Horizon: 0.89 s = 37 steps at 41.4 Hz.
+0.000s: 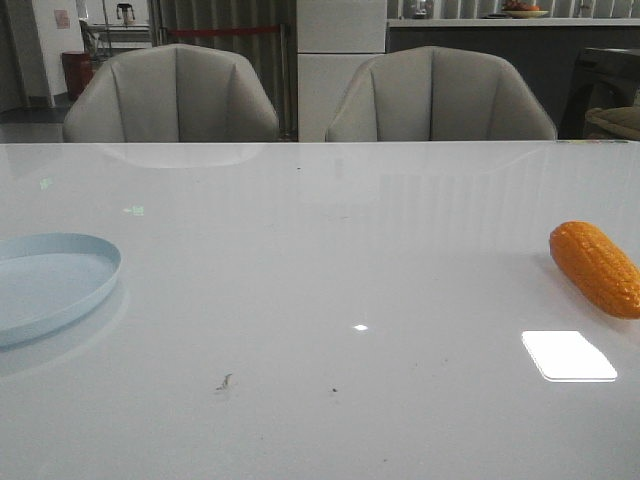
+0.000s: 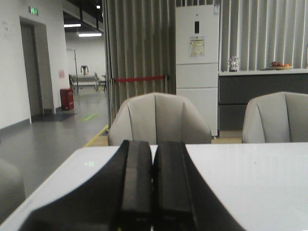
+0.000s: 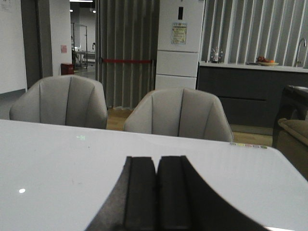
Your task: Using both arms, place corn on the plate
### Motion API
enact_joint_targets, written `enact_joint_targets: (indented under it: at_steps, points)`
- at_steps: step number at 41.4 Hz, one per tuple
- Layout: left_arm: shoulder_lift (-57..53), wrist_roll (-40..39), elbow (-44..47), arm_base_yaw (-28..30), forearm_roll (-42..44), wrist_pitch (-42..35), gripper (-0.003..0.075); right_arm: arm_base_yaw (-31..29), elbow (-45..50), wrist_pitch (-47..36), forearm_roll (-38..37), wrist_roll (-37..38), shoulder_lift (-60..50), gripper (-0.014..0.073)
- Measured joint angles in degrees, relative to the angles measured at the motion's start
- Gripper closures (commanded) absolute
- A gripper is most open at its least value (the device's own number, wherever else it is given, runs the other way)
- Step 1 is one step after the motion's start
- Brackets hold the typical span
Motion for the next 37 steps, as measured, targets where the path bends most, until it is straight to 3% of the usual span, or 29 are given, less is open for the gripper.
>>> enact_joint_targets:
  at_steps: [7, 19, 37]
  points:
    - [3.52, 0.0, -10.61, 0.0, 2.78, 6.21, 0.0624, 0.0, -11.17, 8.55, 0.0, 0.0, 2.75, 0.0538]
    - [19.97, 0.0, -24.59, 0.0, 3.12, 9.22, 0.0624, 0.0, -23.94, 10.56, 0.0, 0.0, 20.57, 0.0538]
    - [43.46, 0.1, -26.72, 0.0, 3.25, 9.1, 0.0624, 0.0, -26.81, 6.87, 0.0, 0.0, 43.64, 0.0538]
